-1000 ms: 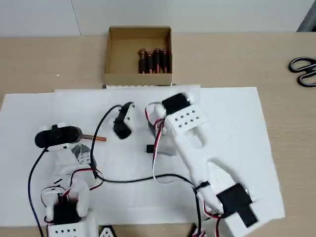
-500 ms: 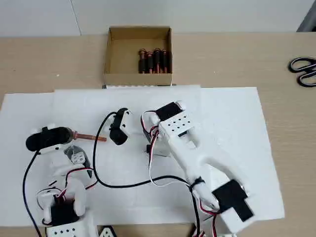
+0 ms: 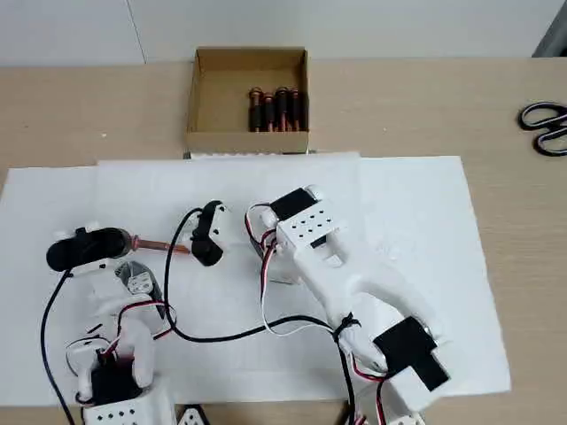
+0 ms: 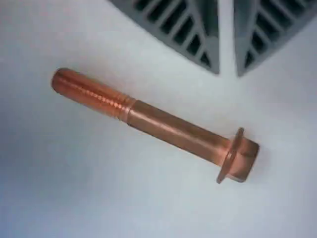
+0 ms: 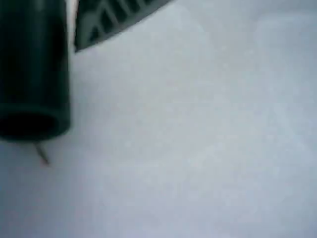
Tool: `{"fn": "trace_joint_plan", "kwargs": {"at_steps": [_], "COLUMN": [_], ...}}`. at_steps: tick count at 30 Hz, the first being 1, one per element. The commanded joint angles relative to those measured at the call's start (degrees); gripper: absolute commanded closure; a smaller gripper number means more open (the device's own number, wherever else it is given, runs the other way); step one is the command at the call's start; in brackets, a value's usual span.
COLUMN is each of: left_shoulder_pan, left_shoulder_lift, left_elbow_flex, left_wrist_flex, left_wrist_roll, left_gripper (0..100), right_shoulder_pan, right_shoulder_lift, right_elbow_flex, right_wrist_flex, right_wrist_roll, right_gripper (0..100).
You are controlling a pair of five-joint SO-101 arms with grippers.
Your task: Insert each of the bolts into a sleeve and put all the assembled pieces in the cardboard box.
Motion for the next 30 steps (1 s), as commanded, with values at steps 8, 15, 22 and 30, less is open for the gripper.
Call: {"fn": "trace_joint_plan", "kwargs": {"at_steps": [8, 15, 22, 30], "left_shoulder_pan": [-0.1, -0.1, -0.1, -0.1], "left_shoulder_lift": [-0.7, -0.7, -0.7, -0.7], "left_elbow_flex": [-0.5, -0.5, -0.5, -0.5], "left_wrist_flex": [-0.4, -0.4, -0.4, -0.4], "left_wrist_roll": [0.3, 0.3, 0.3, 0.3], "left_gripper": [99, 99, 99, 99], "right_shoulder_pan": [-0.3, -0.2, -0.2, -0.1], "right_shoulder_lift": [-0.1, 0.0, 1.5, -0.1], "right_elbow_flex": [5.9, 7.9, 7.8, 7.6], "right_wrist_flex": [-7.0, -8.0, -8.7, -8.3], "right_wrist_roll": [2.4, 2.6, 2.3, -0.2], "right_gripper": [76.4, 78.7, 94.7, 97.8]}}
